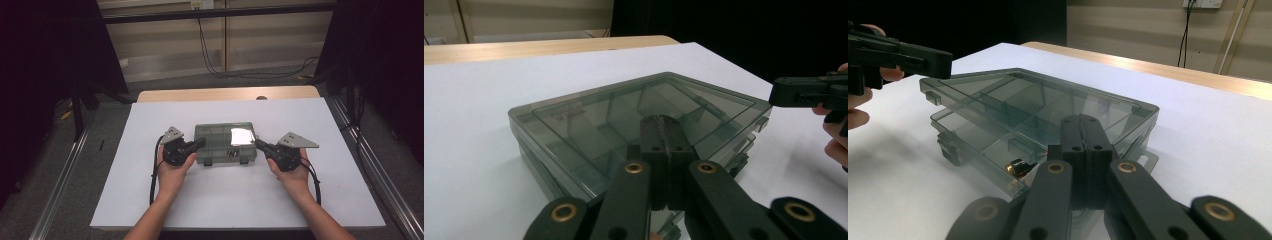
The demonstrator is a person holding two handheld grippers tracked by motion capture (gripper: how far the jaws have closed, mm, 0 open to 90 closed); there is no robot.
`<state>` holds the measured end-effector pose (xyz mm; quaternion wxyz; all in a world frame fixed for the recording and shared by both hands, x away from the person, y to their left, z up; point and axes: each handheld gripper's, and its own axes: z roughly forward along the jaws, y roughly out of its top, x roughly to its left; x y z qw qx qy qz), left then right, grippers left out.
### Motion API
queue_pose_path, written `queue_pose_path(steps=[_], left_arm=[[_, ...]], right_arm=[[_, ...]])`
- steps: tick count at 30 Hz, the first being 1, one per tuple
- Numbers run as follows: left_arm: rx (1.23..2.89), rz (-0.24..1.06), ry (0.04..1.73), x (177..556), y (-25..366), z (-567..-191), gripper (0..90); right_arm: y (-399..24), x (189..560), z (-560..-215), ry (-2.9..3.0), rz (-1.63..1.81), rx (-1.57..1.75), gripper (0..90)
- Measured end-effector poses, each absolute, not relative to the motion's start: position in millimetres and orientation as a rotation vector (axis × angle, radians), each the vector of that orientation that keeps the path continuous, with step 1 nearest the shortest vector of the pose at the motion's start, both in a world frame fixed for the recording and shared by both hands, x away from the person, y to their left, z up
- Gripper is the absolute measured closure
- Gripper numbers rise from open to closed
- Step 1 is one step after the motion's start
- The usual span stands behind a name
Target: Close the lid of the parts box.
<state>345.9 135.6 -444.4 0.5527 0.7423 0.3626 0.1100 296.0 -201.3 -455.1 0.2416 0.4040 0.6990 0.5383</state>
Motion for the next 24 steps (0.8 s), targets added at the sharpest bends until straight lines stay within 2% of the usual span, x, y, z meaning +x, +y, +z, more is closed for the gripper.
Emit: queue_pose_path(steps=[24], left_arm=[[1.768,0.310,0.897,328.0,140.1,-463.4,90.0]], right_arm=[[-193.9,287.6,-471.5,1.942,1.425,1.109,90.0]])
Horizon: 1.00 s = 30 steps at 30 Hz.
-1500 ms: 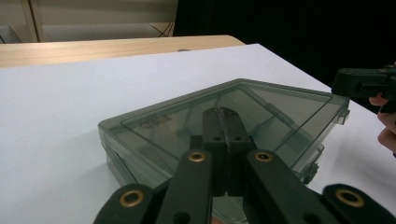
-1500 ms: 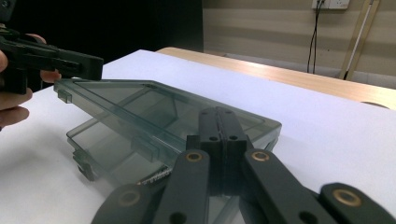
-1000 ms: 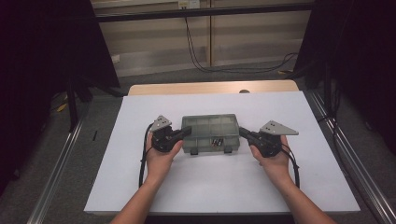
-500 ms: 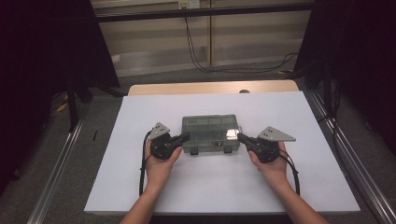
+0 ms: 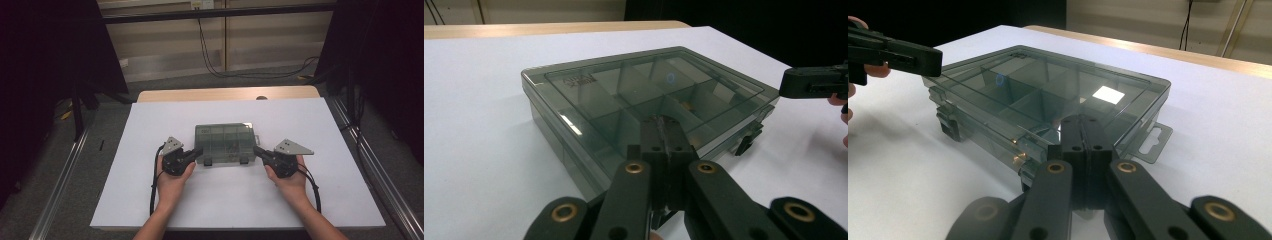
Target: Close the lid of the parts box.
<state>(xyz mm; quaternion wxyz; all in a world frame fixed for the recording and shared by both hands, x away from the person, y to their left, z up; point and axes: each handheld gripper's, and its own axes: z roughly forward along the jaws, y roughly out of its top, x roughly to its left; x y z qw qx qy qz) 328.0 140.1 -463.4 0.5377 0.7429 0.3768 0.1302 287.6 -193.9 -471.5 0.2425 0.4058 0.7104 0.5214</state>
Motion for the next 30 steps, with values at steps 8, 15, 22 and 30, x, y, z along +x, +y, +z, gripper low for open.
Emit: queue_pose_path(steps=[8,15,22,30], left_arm=[[1.783,0.335,0.920,326.2,140.9,-467.4,90.0],[1.790,0.346,0.929,325.8,140.7,-470.8,90.0],[1.792,0.338,0.920,326.2,141.7,-471.6,90.0],[1.788,0.333,0.924,326.8,142.1,-471.6,90.0]], right_arm=[[-191.8,285.7,-475.9,1.960,1.404,1.108,90.0],[-191.2,286.2,-478.6,1.970,1.391,1.111,90.0],[-188.5,286.3,-481.5,2.022,1.357,1.111,90.0],[-187.1,284.4,-480.7,2.006,1.340,1.106,90.0]])
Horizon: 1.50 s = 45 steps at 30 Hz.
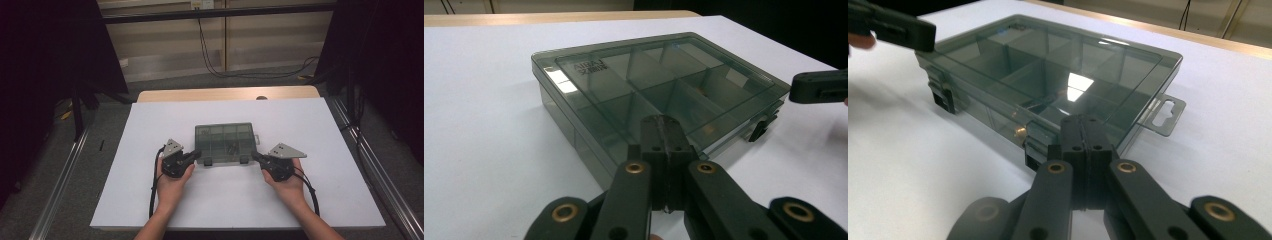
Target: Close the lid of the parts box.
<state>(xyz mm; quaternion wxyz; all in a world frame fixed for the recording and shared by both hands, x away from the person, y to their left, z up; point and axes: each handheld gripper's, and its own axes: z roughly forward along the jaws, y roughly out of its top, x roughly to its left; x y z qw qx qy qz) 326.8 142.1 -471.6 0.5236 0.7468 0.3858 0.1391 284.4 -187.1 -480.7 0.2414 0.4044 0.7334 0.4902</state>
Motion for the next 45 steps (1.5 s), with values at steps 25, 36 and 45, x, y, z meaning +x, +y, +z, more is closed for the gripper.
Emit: queue_pose_path(steps=[25,36,45], left_arm=[[1.797,0.242,0.863,314.1,155.7,-458.2,0.0],[1.788,0.276,0.863,306.9,171.3,-456.6,0.0],[1.794,0.300,0.884,299.6,188.8,-456.5,0.0]], right_arm=[[-233.3,264.0,-465.8,1.905,1.407,1.126,0.0],[-252.3,256.3,-466.5,1.885,1.372,1.142,0.0],[-266.2,250.5,-468.7,1.874,1.342,1.165,0.0]])
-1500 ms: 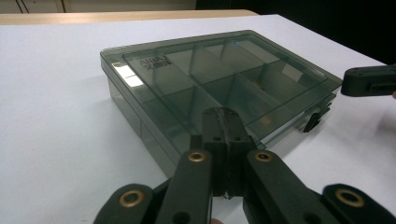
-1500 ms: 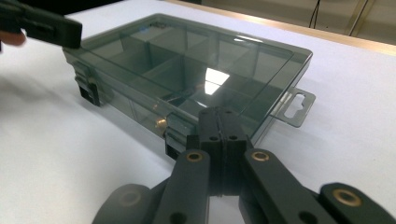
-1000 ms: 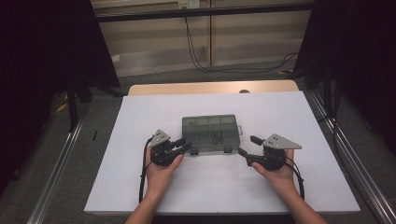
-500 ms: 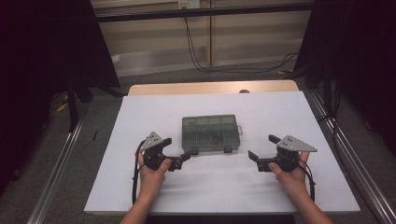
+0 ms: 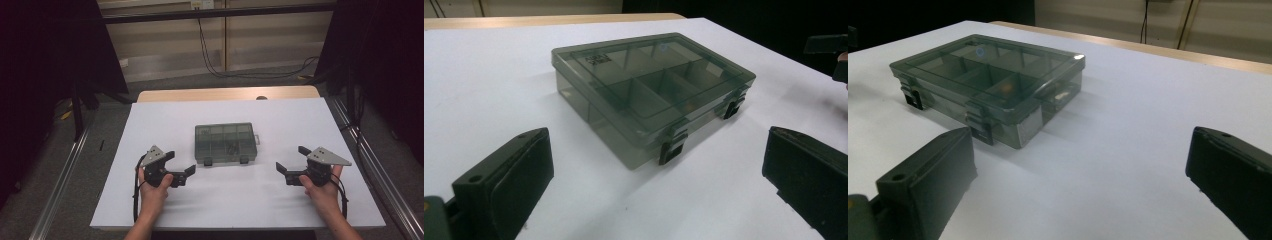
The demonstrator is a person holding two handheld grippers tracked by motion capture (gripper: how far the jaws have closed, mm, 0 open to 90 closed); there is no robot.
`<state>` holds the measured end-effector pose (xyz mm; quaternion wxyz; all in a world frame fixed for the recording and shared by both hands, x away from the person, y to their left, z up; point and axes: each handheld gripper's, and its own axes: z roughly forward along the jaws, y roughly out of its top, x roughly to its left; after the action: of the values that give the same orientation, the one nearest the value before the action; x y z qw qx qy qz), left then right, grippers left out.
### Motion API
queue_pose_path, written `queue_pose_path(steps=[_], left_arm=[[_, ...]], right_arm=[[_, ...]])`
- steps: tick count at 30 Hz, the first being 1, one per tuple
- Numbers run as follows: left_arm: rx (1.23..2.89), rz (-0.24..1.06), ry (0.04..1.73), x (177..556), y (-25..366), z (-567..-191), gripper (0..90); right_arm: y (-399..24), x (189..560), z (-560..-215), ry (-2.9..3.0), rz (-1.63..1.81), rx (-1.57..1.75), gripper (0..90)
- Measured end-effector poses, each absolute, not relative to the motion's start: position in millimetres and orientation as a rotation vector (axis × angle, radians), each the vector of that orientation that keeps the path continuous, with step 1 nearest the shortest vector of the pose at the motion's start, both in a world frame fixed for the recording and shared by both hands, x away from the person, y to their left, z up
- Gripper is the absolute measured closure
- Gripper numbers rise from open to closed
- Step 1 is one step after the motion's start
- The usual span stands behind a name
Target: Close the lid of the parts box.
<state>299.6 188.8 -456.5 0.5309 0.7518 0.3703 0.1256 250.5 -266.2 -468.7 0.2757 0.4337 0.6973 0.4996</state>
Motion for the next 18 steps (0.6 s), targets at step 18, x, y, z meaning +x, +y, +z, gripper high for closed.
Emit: queue_pose_path(steps=[18], left_arm=[[1.792,0.336,0.927,285.0,224.4,-456.1,0.0]], right_arm=[[-297.3,236.8,-469.1,1.829,1.284,1.229,0.0]])
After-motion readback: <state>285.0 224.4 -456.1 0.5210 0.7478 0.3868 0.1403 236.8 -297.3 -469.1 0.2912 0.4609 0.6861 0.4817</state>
